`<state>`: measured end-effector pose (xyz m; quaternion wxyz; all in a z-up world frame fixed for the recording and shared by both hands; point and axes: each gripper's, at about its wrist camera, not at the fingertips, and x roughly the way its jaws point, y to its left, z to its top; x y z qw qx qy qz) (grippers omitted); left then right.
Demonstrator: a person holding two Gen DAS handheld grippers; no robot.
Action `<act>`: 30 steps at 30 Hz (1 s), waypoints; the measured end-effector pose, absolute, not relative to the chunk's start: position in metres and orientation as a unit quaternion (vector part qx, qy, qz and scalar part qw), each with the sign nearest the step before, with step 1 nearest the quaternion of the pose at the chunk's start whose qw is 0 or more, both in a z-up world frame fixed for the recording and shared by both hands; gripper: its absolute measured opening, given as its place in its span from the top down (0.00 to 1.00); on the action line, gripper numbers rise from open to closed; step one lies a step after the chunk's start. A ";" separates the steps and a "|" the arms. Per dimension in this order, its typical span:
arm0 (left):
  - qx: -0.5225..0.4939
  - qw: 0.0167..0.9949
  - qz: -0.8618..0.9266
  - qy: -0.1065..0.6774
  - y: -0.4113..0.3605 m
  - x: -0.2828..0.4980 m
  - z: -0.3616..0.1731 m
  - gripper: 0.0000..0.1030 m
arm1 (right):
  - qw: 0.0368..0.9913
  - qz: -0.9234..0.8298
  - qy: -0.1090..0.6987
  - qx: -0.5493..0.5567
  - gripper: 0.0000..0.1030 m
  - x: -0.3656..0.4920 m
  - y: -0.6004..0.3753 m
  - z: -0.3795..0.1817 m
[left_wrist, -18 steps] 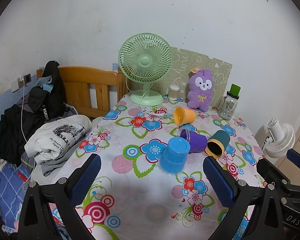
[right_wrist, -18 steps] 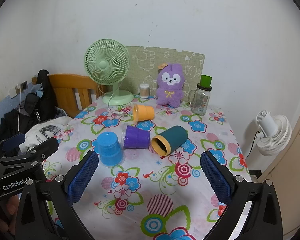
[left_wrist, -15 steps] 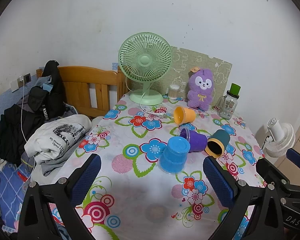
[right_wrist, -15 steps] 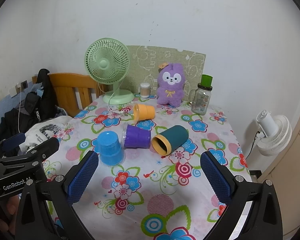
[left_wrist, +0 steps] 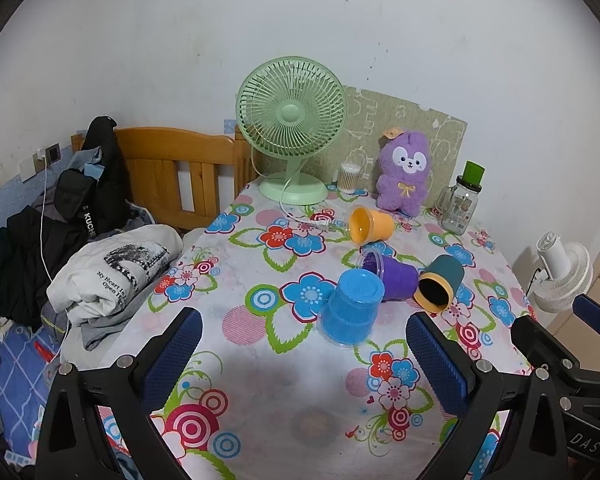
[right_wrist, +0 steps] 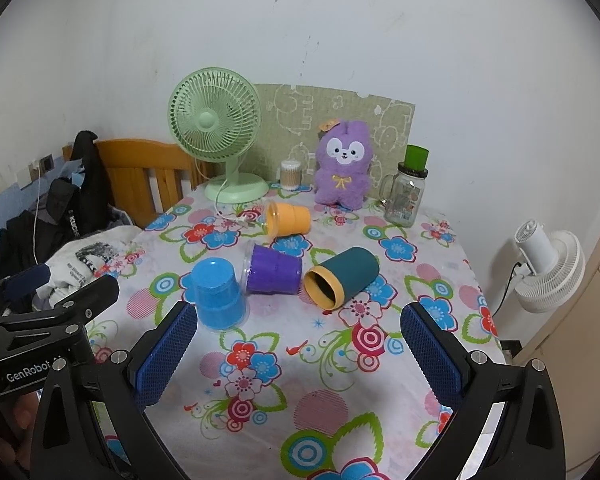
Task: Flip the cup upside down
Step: 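Move the right tool toward the blue plastic cup on the table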
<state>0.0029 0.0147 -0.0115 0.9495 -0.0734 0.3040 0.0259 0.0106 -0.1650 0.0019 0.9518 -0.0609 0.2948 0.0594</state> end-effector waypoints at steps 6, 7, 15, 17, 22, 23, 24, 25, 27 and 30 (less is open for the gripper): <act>-0.074 0.944 0.027 0.320 0.016 0.014 -0.021 0.00 | 0.946 0.054 0.314 -0.059 0.00 0.025 -0.168 -0.010; -0.074 0.943 0.028 0.324 0.017 0.017 -0.024 0.00 | 0.945 0.053 0.318 -0.059 0.00 0.029 -0.170 -0.012; -0.079 0.934 0.027 0.348 0.020 0.039 -0.042 0.00 | 0.934 0.052 0.348 -0.061 0.00 0.058 -0.168 -0.031; -0.080 0.931 0.028 0.355 0.022 0.045 -0.048 0.00 | 0.932 0.057 0.353 -0.062 0.00 0.065 -0.165 -0.034; -0.087 0.922 0.037 0.376 0.032 0.057 -0.066 0.00 | 0.925 0.090 0.364 -0.058 0.00 0.089 -0.150 -0.042; -0.088 0.920 0.039 0.381 0.034 0.060 -0.070 0.00 | 0.921 0.099 0.374 -0.055 0.00 0.097 -0.145 -0.044; -0.088 0.918 0.040 0.384 0.035 0.061 -0.072 0.00 | 0.918 0.105 0.379 -0.054 0.00 0.101 -0.141 -0.046; -0.088 0.916 0.042 0.390 0.036 0.065 -0.076 0.00 | 0.915 0.112 0.383 -0.054 0.00 0.106 -0.136 -0.047; -0.087 0.914 0.044 0.393 0.038 0.067 -0.080 0.00 | 0.910 0.131 0.390 -0.054 0.00 0.116 -0.125 -0.051; -0.082 0.909 0.052 0.406 0.043 0.077 -0.090 0.00 | 0.902 0.149 0.401 -0.056 0.00 0.128 -0.111 -0.058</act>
